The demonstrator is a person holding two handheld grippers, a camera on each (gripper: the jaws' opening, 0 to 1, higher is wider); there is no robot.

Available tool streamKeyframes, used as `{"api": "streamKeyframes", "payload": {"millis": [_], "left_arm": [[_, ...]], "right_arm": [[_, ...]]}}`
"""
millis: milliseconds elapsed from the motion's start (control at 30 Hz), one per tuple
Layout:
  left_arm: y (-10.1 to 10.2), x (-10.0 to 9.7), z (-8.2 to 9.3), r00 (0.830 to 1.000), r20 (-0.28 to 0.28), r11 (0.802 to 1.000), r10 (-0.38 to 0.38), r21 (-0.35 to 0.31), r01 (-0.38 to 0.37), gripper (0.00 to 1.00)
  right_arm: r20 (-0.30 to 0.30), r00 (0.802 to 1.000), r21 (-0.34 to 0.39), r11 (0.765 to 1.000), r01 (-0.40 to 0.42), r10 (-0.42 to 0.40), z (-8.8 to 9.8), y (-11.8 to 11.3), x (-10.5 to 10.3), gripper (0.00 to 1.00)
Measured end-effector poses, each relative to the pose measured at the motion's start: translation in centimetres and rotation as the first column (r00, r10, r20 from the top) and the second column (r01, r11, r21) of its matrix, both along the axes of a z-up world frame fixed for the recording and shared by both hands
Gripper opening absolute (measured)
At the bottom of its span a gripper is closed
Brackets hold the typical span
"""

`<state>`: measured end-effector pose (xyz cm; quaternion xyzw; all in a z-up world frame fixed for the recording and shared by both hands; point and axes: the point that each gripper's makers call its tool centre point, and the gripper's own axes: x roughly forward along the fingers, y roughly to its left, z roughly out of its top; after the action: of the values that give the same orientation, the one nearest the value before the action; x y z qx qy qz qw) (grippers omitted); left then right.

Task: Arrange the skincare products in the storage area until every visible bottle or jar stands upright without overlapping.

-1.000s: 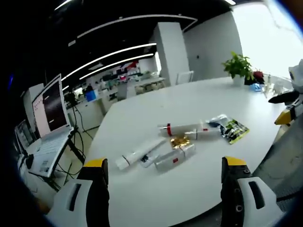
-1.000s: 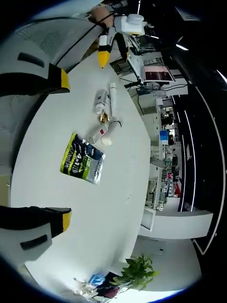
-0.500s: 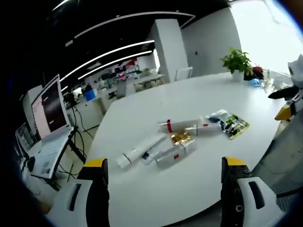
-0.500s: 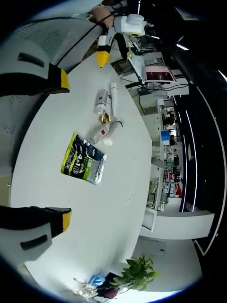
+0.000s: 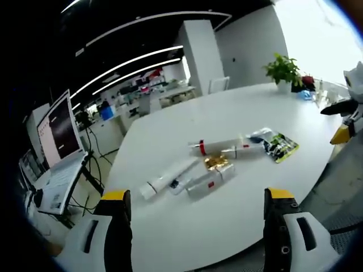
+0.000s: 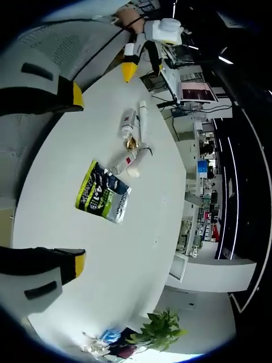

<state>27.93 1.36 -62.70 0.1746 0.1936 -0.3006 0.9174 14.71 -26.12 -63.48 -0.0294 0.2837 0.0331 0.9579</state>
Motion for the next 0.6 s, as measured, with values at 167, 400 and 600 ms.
{"api": "streamKeyframes", "payload": {"millis": [167,400,600], "left_arm": [[-0.05,-0.15,-0.19,1.0,-0.006,1.0,-0.004,0.014,0.004,0.96],[-0.22,-0.39,-0.4,1.0,-0.023,1.0,-0.015,0.017,0.015,0.97],[-0.37,-0.7,-0.76,0.998,-0.057,1.0,-0.027,0.013,0.028,0.97]], "right_arm": [[-0.009,1.0,-0.004,1.0,-0.008,0.008,-0.13,0.11,-0.04,1.0],[-0.005,1.0,0.012,1.0,0.012,-0.012,-0.1,-0.1,-0.09,1.0],[-0.022,1.0,0.005,1.0,0.002,-0.002,-0.36,0.12,-0.17,1.0]]}}
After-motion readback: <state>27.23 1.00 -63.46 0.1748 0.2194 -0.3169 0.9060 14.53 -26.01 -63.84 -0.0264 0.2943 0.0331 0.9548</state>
